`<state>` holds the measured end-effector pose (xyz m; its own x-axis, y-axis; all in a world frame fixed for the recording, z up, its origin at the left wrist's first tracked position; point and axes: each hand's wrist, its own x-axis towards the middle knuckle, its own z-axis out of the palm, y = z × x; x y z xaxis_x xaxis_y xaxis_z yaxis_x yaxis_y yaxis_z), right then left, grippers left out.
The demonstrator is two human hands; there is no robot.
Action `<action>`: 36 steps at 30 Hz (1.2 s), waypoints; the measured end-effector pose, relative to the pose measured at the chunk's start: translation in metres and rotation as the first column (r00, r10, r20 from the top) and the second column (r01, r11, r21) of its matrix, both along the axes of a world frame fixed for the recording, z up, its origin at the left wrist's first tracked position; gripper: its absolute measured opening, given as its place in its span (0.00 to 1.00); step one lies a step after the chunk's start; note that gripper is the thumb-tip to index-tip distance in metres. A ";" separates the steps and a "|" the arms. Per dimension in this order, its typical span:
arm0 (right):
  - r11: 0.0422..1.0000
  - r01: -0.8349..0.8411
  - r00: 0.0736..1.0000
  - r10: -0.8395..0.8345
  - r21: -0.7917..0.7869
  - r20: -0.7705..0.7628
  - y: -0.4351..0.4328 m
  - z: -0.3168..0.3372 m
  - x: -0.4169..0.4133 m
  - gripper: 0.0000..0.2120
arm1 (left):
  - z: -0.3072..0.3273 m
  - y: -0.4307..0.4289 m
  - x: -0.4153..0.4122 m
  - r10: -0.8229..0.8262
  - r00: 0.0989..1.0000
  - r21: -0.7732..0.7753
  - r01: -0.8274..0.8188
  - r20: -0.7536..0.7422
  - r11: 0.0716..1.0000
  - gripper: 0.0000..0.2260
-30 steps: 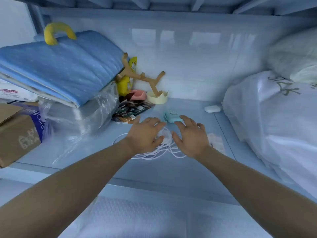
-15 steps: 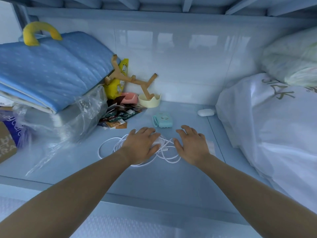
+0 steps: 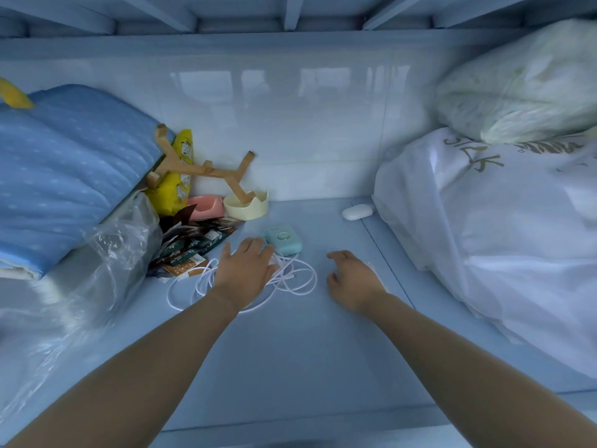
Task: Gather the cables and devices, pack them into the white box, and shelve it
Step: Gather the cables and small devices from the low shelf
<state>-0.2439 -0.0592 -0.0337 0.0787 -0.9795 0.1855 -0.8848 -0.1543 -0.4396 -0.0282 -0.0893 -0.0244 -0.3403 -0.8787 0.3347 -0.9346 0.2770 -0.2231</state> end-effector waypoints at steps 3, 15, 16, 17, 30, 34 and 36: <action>0.998 -0.034 0.997 0.037 -0.045 0.067 0.001 0.004 -0.005 0.21 | 0.004 0.001 -0.011 -0.091 0.987 -0.038 0.087 -0.133 0.995 0.18; 0.990 0.082 0.996 -0.086 -0.114 -0.023 -0.020 -0.005 -0.036 0.19 | -0.005 -0.019 -0.080 -0.256 0.944 -0.065 0.248 -0.208 0.967 0.20; 0.989 0.081 0.996 -0.085 -0.124 -0.027 -0.024 -0.005 -0.035 0.19 | -0.005 -0.024 -0.082 -0.243 0.941 -0.061 0.235 -0.236 0.970 0.20; 0.988 0.081 0.996 -0.086 -0.131 -0.030 -0.028 -0.005 -0.034 0.19 | -0.005 -0.028 -0.083 -0.233 0.937 -0.058 0.226 -0.262 0.972 0.20; 0.974 0.149 0.986 -0.159 -0.173 -0.042 -0.086 -0.007 -0.046 0.21 | 0.004 -0.085 -0.088 -0.212 0.940 -0.112 0.188 -0.269 0.976 0.20; 0.976 0.152 0.985 -0.163 -0.155 -0.062 -0.101 -0.008 -0.049 0.20 | 0.006 -0.098 -0.093 -0.231 0.945 -0.101 0.213 -0.232 0.972 0.20; 0.976 0.152 0.984 -0.164 -0.155 -0.068 -0.108 -0.006 -0.052 0.20 | 0.007 -0.105 -0.096 -0.232 0.947 -0.093 0.217 -0.223 0.972 0.21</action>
<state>-0.2959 -0.1676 -0.0394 -0.0543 -0.9428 0.3290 -0.9346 -0.0680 -0.3491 -0.1246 -0.1946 -0.0172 -0.4327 -0.7614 0.4827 -0.8781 0.4773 -0.0341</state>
